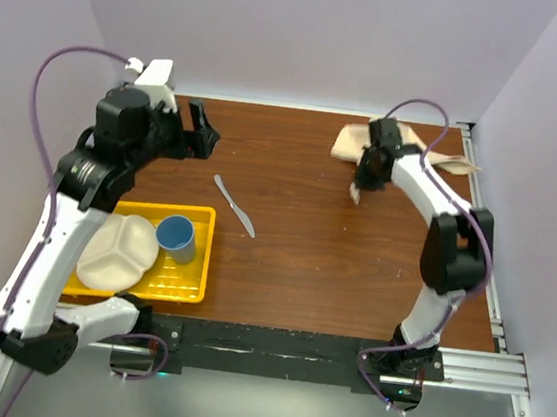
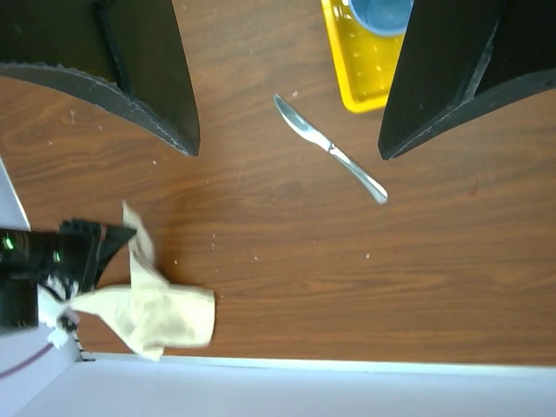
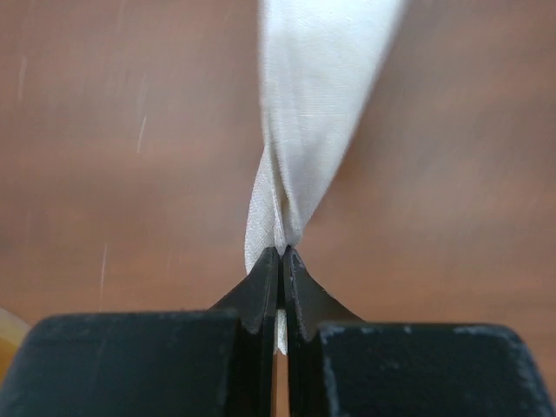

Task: Fold the napkin, place the utensils inside, and roll it up
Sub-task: Move the napkin to the center of the board, then flatten out the napkin at the center of the board.

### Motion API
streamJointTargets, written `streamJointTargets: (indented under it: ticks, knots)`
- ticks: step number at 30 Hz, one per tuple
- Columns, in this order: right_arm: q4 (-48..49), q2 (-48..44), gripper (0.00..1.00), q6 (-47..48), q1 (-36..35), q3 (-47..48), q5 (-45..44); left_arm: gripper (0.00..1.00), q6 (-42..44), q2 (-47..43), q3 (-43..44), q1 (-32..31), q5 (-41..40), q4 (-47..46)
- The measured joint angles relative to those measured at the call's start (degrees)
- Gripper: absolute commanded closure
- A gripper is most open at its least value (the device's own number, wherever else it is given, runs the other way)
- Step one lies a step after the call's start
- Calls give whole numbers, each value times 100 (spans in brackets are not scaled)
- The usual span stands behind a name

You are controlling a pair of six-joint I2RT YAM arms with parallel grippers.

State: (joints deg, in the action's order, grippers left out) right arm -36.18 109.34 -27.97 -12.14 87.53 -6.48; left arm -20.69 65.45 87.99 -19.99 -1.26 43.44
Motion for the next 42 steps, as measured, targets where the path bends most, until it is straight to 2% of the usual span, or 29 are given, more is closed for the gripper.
streamJointTargets:
  ticks: [4, 6, 7, 8, 9, 10, 13, 15, 19, 21, 23, 28, 30, 32, 34, 38, 42]
  knots:
    - [-433, -1773, 98, -37, -879, -1606, 313, 17, -356, -557, -704, -76, 212, -20]
    - [-739, -2658, 69, -87, -1078, -2483, 654, 19, -529, -540, -977, -267, 385, -7]
    - [-861, -2988, 51, -127, -1110, -2787, 813, 19, -566, -444, -1056, -374, 457, 7]
    - [-964, -3254, 22, -177, -1117, -3016, 935, 20, -590, -264, -1121, -531, 511, 37]
    - [-1123, -3539, 10, -219, -1117, -3209, 1005, 20, -601, -118, -1163, -656, 564, 50]
    - [-1370, -3877, 8, -271, -1117, -3311, 1054, 20, -610, 111, -1209, -787, 573, 57]
    - [-1690, -4428, 7, -337, -1121, -3117, 981, 22, -577, 649, -1484, -1097, 575, 28]
    - [-1801, -4356, 11, -337, -1121, -2723, 857, 26, -549, 776, -1779, -1215, 616, -52]
    - [-1836, -3386, 18, -343, -1121, -1823, 503, 30, -474, 955, -2271, -1397, 704, -446]
    - [-1851, -2651, 18, -339, -1113, -1491, 269, 32, -457, 1272, -2306, -1543, 699, -680]
    - [-1777, -2039, 23, -341, -1032, -1303, 138, 32, -461, 1808, -2291, -1727, 702, -1005]
    - [-1565, -1513, 25, -404, -46, -1329, 509, 32, -529, 3316, -2050, -2026, 662, -1285]
    - [-1526, -1513, 37, -391, 345, -1305, 507, 33, -540, 3740, -1886, -2092, 625, -1285]
    - [-1539, -1478, 38, -282, 466, -1220, 514, 40, -573, 4000, -1725, -2120, 588, -1298]
    - [-1519, -1438, 37, -131, 350, -1147, 570, 44, -603, 4140, -1574, -2129, 564, -1294]
    - [-1366, -1436, 35, 341, -470, -1130, 577, 42, -680, 4081, -1513, -2127, 503, -1427]
    - [-909, -1528, 39, 625, -1388, -1351, 603, 34, -756, 3132, -2050, -2059, 450, -1502]
